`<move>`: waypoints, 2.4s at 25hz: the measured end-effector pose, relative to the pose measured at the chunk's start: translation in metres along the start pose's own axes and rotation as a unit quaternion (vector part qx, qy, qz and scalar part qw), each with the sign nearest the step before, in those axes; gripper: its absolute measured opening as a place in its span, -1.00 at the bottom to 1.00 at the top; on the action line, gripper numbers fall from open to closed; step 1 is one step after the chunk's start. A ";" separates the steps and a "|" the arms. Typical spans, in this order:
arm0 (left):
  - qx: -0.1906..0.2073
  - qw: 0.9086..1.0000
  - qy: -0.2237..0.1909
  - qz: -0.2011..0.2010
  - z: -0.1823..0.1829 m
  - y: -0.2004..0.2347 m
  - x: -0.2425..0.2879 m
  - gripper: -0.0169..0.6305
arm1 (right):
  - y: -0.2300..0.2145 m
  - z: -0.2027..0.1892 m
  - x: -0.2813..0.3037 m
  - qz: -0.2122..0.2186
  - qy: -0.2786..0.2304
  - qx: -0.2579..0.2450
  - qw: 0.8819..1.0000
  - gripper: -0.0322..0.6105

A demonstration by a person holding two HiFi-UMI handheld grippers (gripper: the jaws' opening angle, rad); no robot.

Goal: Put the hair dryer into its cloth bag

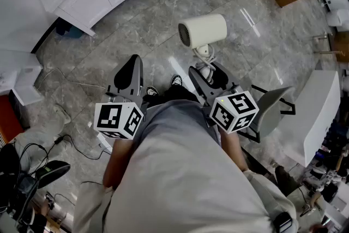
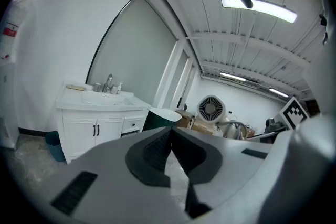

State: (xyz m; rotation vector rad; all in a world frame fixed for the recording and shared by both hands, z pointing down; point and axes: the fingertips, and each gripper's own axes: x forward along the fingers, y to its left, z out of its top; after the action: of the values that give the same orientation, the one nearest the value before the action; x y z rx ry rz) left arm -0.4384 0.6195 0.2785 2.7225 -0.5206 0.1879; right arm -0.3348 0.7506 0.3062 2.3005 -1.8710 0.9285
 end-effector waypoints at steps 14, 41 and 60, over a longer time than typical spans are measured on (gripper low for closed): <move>-0.009 1.000 0.014 -0.006 -0.011 0.019 -0.018 -0.92 | 0.017 -0.001 0.009 0.010 -0.012 0.020 1.000 -0.16; -0.013 0.999 0.000 0.039 0.065 0.077 0.168 -0.92 | -0.079 0.125 0.167 0.087 0.014 -0.013 0.996 -0.16; -0.015 0.997 -0.005 0.080 0.095 0.105 0.296 -0.92 | -0.164 0.191 0.267 0.137 0.049 -0.032 0.989 -0.16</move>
State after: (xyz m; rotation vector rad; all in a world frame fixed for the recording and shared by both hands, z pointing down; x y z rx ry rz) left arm -0.1992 0.3955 0.2820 2.6546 -0.7391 0.2062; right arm -0.0810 0.4869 0.3275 1.9561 -2.1770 0.9699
